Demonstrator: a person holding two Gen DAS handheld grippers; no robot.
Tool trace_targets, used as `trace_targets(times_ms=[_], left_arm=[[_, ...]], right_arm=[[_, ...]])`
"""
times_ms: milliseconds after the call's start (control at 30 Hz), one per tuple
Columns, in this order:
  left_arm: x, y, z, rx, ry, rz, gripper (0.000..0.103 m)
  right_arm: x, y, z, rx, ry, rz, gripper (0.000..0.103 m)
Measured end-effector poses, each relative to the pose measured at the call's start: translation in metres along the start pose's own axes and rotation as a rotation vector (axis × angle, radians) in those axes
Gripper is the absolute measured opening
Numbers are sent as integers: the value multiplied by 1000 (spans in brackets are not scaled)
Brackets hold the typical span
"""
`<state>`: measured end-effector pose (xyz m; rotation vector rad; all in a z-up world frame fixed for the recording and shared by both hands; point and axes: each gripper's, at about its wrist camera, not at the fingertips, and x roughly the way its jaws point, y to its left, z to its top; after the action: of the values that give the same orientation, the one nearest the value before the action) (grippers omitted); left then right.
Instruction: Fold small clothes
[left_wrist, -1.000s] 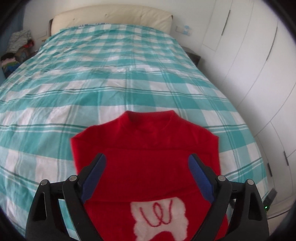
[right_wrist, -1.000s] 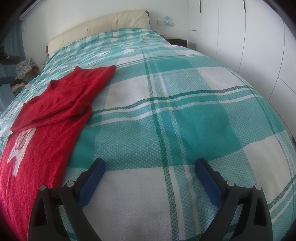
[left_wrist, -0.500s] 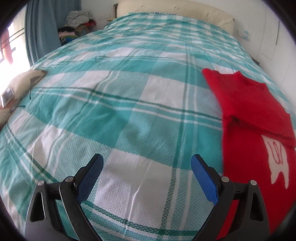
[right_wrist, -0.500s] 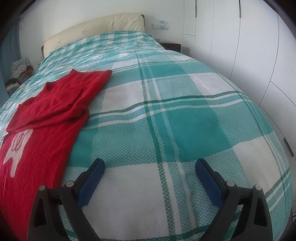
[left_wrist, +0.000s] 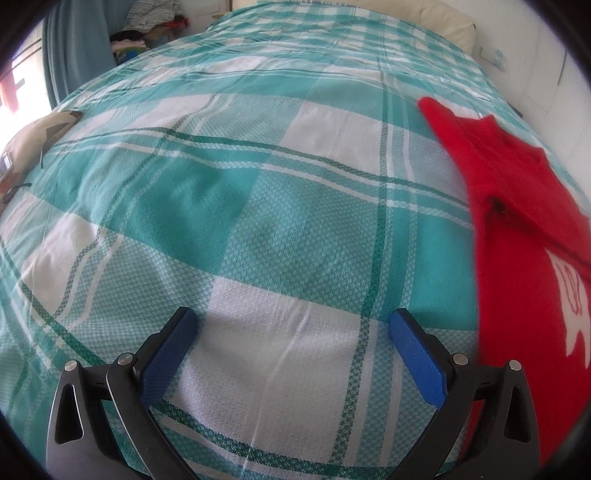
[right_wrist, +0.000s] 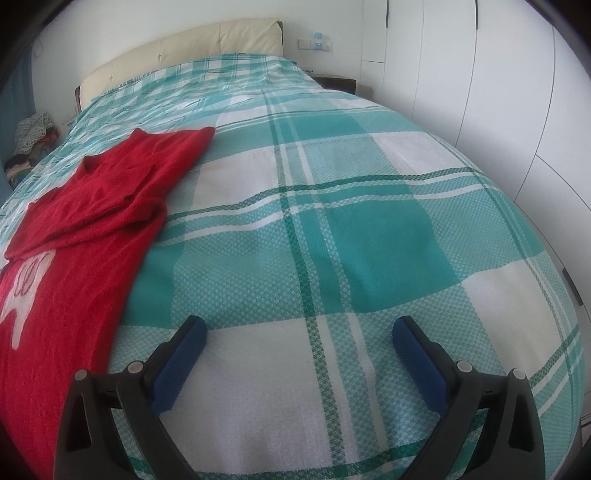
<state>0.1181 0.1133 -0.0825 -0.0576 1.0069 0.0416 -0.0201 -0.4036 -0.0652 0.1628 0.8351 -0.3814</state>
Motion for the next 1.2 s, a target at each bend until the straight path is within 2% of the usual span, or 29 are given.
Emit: trace_targets(times_ms=[1200], left_arm=[[4, -8, -1, 52, -5, 57, 103]], right_arm=[[5, 3, 0, -12, 15, -10, 103]])
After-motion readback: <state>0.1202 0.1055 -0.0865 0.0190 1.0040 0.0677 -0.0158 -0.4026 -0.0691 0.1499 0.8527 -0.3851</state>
